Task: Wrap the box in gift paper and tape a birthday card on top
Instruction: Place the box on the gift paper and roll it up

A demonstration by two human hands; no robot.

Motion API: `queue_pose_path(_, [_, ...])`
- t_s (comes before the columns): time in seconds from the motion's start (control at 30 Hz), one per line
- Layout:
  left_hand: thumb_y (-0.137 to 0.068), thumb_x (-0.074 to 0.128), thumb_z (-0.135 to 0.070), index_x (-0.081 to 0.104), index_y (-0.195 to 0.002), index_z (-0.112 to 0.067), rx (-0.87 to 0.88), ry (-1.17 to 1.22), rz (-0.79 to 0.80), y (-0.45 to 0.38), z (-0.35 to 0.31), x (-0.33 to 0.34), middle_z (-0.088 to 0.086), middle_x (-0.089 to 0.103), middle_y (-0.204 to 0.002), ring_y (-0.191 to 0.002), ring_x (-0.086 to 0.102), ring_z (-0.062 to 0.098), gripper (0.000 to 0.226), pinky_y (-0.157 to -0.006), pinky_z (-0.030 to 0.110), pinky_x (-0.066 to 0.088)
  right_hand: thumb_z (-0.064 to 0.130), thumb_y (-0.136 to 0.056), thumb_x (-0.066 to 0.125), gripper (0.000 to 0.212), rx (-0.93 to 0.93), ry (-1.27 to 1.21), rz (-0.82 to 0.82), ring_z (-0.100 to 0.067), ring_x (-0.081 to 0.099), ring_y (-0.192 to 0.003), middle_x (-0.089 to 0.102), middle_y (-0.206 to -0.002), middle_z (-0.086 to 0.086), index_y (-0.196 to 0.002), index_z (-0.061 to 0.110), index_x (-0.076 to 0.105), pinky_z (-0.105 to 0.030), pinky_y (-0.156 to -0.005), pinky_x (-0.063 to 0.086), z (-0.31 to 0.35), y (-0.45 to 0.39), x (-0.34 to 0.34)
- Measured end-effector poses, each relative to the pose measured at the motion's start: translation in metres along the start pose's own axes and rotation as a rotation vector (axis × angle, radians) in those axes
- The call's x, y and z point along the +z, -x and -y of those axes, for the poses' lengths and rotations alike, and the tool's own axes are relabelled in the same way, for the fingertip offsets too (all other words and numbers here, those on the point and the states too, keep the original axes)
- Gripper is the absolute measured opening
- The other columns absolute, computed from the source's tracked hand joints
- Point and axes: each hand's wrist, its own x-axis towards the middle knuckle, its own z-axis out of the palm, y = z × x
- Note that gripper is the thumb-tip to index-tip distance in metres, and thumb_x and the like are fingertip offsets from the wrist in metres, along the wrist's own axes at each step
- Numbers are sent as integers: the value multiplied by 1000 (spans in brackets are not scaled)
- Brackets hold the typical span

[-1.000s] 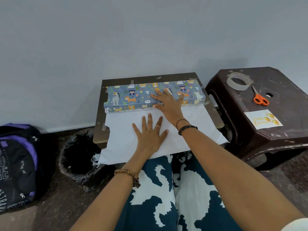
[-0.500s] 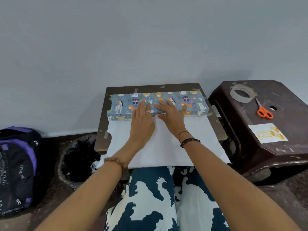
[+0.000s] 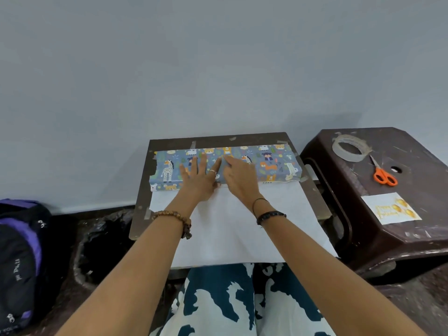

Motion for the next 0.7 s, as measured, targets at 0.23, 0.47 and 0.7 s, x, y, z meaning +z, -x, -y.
queue_pose_path(0.23, [-102,24,-38,-10,-149,-20,-34,-28,49,-2,1,1,7,-29,-152,-140,-24,29,61,-110,57,-9,31,-102,20,52,-37,253,164,-18,6,-145,9,-157,-6,-148,10,14,-43,-116,-1,0,-32,27])
queue_pose_path(0.47, [-101,26,-40,-18,-144,-37,31,-10,-11,-3,2,2,10,-25,-153,-141,-18,33,61,-110,60,-2,46,-99,21,64,100,393,9,-21,7,-145,8,-157,-9,-148,6,11,-41,-116,2,-50,-29,0])
queue_pose_path(0.7, [-101,27,-36,-19,-142,-41,37,-26,-11,0,2,0,12,-24,-153,-141,-18,35,62,-109,62,-1,42,-99,7,64,165,529,21,-29,6,-144,11,-155,-18,-146,1,19,-49,-115,3,-42,-10,-5])
